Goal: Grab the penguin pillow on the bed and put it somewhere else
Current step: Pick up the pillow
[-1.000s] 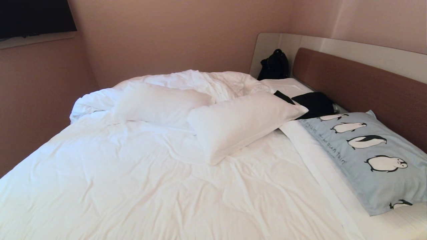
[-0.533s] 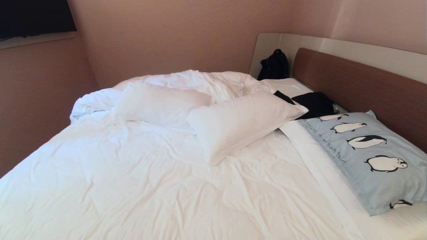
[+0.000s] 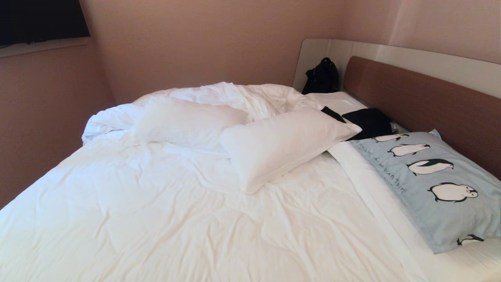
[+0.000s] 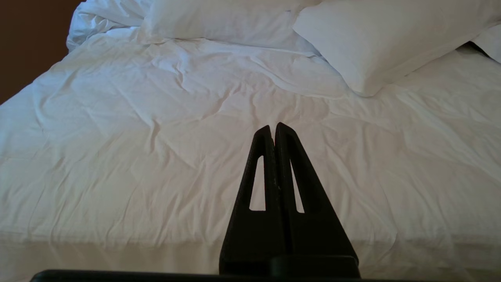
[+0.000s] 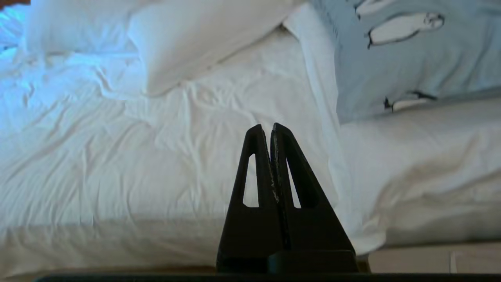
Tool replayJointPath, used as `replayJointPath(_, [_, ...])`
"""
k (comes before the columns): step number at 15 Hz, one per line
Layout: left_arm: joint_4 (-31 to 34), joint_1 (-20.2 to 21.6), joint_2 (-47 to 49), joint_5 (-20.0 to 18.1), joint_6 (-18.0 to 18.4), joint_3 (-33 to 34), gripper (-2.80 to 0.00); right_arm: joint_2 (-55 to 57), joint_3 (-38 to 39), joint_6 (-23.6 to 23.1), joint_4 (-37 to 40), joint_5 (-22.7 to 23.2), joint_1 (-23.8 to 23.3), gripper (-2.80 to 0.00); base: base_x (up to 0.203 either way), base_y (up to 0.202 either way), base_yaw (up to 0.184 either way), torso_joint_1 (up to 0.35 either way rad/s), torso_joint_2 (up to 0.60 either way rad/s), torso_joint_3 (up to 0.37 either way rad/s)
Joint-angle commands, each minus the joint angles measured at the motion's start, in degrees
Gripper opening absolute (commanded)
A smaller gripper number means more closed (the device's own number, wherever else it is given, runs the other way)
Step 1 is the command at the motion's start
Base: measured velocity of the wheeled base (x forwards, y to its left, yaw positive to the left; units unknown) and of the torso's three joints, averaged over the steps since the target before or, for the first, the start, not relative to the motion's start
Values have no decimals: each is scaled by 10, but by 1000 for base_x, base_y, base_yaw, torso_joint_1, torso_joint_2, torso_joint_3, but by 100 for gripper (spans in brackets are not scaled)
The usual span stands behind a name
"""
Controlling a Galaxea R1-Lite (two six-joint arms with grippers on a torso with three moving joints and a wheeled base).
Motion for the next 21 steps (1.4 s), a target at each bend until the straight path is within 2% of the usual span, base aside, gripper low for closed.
replayJointPath(1, [0, 0, 0, 0, 0, 0, -280, -4, 17, -10, -113, 1, 0, -280, 0, 0, 0, 0, 0, 0])
replayJointPath(6, [0, 0, 0, 0, 0, 0, -280, -4, 119, -49, -250, -3, 0, -280, 0, 0, 0, 0, 0, 0])
replayJointPath(13, [0, 0, 0, 0, 0, 0, -280, -4, 180, -57, -256, -1, -1, -280, 0, 0, 0, 0, 0, 0])
replayJointPath(17, [0, 0, 0, 0, 0, 0, -280, -4, 193, -99, -255, -4, -1, -280, 0, 0, 0, 0, 0, 0])
replayJointPath(21, [0, 0, 0, 0, 1, 0, -280, -4, 193, -103, -253, -5, -1, -280, 0, 0, 0, 0, 0, 0])
